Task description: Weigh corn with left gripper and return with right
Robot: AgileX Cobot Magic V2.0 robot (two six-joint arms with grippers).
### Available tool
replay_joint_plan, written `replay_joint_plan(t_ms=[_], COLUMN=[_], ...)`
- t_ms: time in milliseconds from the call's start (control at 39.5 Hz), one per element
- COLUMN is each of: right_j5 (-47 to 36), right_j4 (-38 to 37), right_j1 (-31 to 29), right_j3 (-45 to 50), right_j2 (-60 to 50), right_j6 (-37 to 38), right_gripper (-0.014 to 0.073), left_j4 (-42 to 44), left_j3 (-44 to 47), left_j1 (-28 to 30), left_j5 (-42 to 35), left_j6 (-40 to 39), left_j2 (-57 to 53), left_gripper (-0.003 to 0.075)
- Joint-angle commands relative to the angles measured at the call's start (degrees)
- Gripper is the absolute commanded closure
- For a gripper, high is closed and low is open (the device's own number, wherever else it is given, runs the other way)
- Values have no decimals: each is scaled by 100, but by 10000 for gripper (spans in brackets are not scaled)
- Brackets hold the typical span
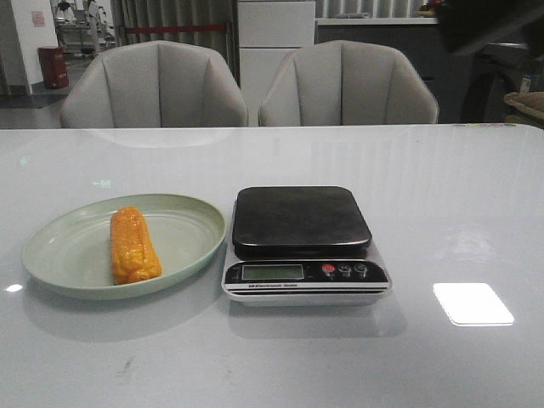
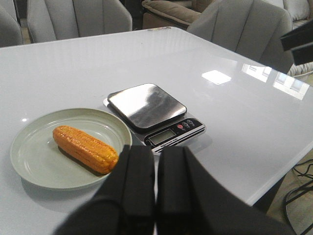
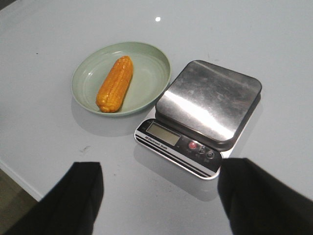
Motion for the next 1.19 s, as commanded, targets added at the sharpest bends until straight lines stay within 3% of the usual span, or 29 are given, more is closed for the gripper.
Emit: replay_joint_plan(t_ms=[0, 329, 658, 734, 835, 911, 1165], right_j5=[-548, -622, -737, -703, -512, -409, -364], right_j4=[-209, -307, -449, -629, -752, -752, -752], right_j1=[-33, -33, -33, -33, -33, -33, -33], right_j3=[321, 1341, 1992, 2008, 2008, 2008, 2008], right_j2=[-890, -3587, -3975, -3975, -3975, -3975, -3979], right_j6=[-71, -71, -71, -71, -71, -71, -71], right_gripper=[6, 6, 20, 97, 339, 471, 448], left_j4=[-13, -13, -13, -13, -13, -13, -13], left_j3=[-164, -164, -164, -164, -164, -164, -164], left_j1=[-12, -12, -12, -12, -12, -12, -12], left_j5=[-465, -465, -465, -465, -465, -465, -465], left_j6=[0, 0, 0, 0, 0, 0, 0], left_j2=[76, 76, 76, 76, 76, 76, 76], left_gripper=[607, 607, 607, 607, 607, 607, 607])
